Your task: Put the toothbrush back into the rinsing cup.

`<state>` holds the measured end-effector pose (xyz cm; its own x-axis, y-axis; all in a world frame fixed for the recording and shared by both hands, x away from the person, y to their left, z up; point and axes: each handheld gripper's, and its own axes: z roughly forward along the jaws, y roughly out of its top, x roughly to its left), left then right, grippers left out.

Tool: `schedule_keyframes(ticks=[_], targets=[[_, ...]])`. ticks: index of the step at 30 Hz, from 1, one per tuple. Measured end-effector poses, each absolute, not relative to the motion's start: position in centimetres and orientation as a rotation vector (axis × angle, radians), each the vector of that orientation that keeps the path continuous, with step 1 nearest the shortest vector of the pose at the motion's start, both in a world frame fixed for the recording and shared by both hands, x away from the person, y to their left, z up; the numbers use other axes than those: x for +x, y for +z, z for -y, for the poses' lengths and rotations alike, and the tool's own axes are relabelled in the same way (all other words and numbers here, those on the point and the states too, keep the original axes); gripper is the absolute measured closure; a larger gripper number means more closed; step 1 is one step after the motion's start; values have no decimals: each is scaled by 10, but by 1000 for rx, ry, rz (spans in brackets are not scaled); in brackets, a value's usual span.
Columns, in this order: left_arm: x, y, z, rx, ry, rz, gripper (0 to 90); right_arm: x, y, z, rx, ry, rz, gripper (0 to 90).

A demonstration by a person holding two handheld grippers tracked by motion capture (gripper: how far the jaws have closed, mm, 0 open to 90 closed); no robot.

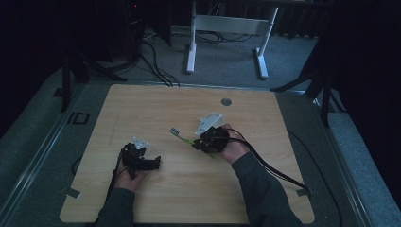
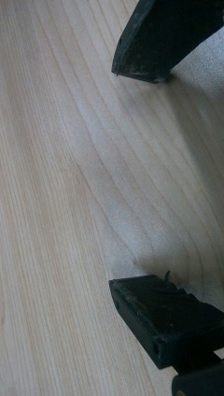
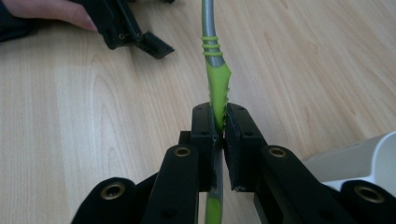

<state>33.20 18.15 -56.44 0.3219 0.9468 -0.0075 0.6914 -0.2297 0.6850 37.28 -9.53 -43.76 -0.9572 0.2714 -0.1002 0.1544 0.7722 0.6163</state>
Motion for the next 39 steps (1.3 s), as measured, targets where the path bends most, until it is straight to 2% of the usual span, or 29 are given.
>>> schedule_keyframes(ticks=[39], targets=[[332,-564,-182,2003,561,-1439,18,380,-425,104,424,1063,-2686,823]])
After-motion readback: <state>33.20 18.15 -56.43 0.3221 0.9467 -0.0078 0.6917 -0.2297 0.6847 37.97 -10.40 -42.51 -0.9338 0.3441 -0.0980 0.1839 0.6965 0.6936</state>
